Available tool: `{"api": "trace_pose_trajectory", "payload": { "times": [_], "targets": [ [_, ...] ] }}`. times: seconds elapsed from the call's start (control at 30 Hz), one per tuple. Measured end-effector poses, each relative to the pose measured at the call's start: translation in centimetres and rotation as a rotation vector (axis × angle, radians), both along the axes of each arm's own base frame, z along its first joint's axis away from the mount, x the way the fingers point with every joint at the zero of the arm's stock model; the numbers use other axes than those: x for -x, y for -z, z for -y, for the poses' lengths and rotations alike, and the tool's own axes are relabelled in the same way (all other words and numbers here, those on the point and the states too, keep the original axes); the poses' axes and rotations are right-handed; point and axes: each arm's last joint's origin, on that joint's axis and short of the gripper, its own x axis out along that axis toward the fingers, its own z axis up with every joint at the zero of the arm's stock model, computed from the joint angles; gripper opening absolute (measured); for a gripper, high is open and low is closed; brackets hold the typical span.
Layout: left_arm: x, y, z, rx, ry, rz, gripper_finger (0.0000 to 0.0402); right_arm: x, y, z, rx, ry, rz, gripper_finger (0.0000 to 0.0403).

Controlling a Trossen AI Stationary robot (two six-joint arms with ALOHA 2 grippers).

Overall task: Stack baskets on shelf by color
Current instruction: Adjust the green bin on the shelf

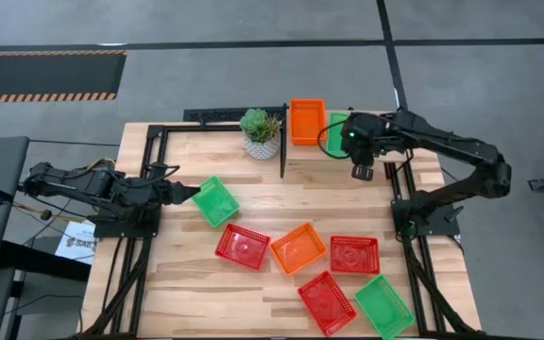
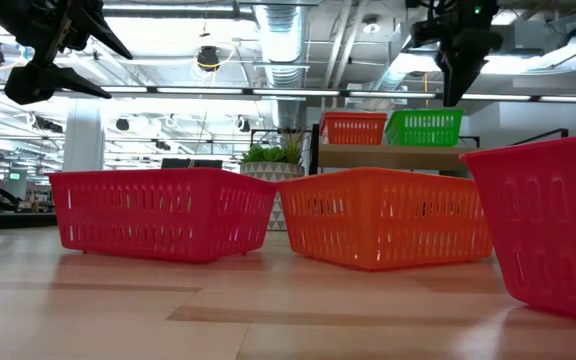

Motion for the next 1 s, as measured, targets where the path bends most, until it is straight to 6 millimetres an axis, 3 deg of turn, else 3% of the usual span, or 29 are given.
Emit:
{"api": "trace_pose_trajectory", "payload": {
  "times": [0.13, 0.47, 0.8, 1.0],
  "targets": [
    [0.0, 0.0, 0.0, -0.003, -0.005, 0.001, 0.0274, 0.3, 0.0, 0.6, -0.022, 0.017, 0.01, 0.0164],
    [0.0, 0.0, 0.0, -0.007, -0.012, -0.001, 0.0274, -0.3, 0.3, -0.1, -0.064, -0.106, -0.007, 0.0164],
    [0.1, 0.1, 0.0, -0.006, -0.007, -0.008, 0.0274, -1.9, 2.8, 2.6, -0.035, -0.042, -0.16, 0.0164],
    [0.1, 0.1, 0.0, -0.004, -0.006, -0.008, 0.0274, -1.8, 2.8, 3.2, -0.016, -0.035, -0.173, 0.0164]
  ]
}}
